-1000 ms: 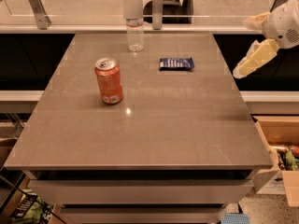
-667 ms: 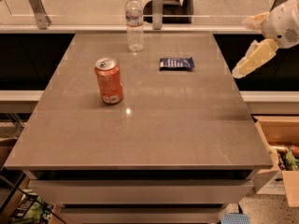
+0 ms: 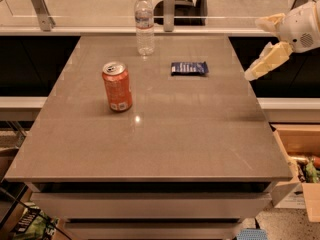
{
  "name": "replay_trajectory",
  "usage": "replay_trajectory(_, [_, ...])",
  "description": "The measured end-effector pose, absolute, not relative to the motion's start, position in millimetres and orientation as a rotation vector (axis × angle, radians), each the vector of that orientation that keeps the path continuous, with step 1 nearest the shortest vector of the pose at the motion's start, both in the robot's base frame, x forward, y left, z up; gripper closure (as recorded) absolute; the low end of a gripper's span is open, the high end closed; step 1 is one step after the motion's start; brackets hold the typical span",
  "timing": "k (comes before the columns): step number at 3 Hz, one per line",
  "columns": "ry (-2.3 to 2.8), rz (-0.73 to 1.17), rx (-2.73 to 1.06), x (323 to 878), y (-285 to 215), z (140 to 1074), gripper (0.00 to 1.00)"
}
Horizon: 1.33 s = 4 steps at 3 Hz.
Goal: Pick rxbar blueberry
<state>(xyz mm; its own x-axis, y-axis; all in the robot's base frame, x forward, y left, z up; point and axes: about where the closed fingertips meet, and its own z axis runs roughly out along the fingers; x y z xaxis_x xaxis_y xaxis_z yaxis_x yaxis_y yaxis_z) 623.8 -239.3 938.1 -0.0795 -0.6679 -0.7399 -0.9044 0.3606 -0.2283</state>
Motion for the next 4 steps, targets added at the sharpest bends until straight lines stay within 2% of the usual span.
replay_trajectory(4, [1.651,0.526,-1.370,674.4,-219.3,906.1,0.00])
